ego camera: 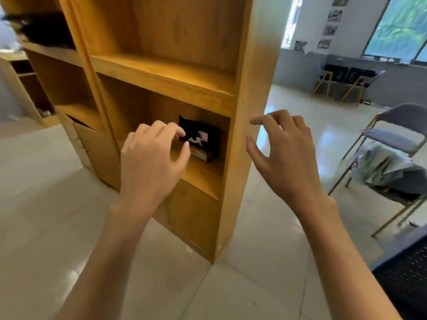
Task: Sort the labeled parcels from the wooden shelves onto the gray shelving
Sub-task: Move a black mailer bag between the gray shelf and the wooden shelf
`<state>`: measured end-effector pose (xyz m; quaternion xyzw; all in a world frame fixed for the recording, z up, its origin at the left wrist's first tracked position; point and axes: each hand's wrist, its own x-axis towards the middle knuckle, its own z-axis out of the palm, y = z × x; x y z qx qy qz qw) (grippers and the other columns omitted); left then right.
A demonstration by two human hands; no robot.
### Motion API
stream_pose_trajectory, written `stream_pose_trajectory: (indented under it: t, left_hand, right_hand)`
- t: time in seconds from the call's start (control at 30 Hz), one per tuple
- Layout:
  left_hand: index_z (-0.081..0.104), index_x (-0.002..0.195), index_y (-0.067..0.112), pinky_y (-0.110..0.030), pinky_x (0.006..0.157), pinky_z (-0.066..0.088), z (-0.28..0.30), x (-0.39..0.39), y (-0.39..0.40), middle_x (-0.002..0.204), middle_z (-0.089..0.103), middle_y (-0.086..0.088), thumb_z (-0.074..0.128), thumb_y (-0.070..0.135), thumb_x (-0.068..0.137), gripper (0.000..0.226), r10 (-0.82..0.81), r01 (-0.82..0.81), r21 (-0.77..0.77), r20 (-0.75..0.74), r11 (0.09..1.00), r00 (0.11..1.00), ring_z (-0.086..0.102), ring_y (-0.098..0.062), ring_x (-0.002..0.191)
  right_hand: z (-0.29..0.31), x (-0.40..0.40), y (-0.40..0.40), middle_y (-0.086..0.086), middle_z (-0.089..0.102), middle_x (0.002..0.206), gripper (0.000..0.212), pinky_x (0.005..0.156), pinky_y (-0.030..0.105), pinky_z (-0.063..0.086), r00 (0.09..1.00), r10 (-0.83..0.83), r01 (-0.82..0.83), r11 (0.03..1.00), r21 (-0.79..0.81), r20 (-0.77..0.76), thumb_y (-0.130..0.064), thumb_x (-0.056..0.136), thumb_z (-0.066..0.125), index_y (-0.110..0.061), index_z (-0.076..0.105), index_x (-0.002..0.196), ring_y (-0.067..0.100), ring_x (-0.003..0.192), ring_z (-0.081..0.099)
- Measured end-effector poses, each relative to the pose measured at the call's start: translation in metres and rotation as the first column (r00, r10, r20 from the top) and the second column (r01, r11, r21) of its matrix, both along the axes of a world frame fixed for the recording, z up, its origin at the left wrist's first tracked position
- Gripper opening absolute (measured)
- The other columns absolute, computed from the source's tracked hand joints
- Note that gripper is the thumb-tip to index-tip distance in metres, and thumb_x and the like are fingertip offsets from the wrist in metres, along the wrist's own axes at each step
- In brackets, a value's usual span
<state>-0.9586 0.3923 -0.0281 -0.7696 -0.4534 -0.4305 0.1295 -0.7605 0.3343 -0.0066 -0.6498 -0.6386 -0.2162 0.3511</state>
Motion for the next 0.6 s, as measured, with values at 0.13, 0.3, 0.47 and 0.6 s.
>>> stream_pose_trajectory:
  t: [0.13, 0.3, 0.47, 0.6]
  left_hand:
    - [0.068, 0.098, 0.013, -0.026, 0.069, 0.041, -0.011, -0.057, 0.045, 0.091, 0.069, -0.006, 0.055, 0.033, 0.088, 0.026, 0.04, -0.04, -0.021, -0.028, 0.999, 0.999, 0.061, -0.023, 0.083]
    - [0.069, 0.097, 0.012, -0.025, 0.067, 0.037, -0.023, -0.092, 0.098, 0.089, 0.069, -0.006, 0.056, 0.032, 0.088, 0.024, 0.038, -0.04, -0.02, -0.06, 0.999, 0.997, 0.06, -0.023, 0.081]
    - [0.069, 0.096, 0.012, -0.024, 0.067, 0.038, -0.037, -0.104, 0.152, 0.089, 0.069, -0.006, 0.059, 0.03, 0.088, 0.023, -0.007, 0.006, -0.023, -0.064, 1.0, 0.998, 0.061, -0.022, 0.08]
    - [0.069, 0.096, 0.012, -0.024, 0.068, 0.037, -0.049, -0.109, 0.201, 0.088, 0.069, -0.005, 0.058, 0.03, 0.088, 0.023, -0.027, 0.026, -0.021, -0.086, 0.999, 0.996, 0.061, -0.021, 0.079]
  right_hand:
    - [-0.012, -0.057, 0.05, 0.007, 0.061, 0.111, 0.032, 0.085, 0.029, 0.034, 0.998, 0.051, -0.052, 0.998, -0.025, -0.036, -0.033, 0.091, 0.051, -0.014, 0.064, 0.113, 0.028, 0.105, 0.053]
    - [-0.026, -0.1, 0.1, 0.007, 0.063, 0.111, 0.033, 0.084, 0.028, 0.033, 0.997, 0.058, -0.06, 0.997, -0.038, -0.057, -0.033, 0.09, 0.052, -0.014, 0.066, 0.113, 0.029, 0.105, 0.054]
    - [-0.046, -0.122, 0.153, 0.008, 0.063, 0.11, 0.03, 0.085, 0.034, 0.041, 0.996, 0.054, -0.055, 0.998, -0.02, -0.065, -0.031, 0.09, 0.054, -0.014, 0.066, 0.111, 0.028, 0.104, 0.055]
    - [-0.06, -0.141, 0.2, 0.009, 0.064, 0.107, 0.028, 0.083, 0.04, 0.047, 0.996, 0.048, -0.048, 0.999, 0.012, -0.069, -0.03, 0.088, 0.057, -0.013, 0.066, 0.109, 0.028, 0.101, 0.056]
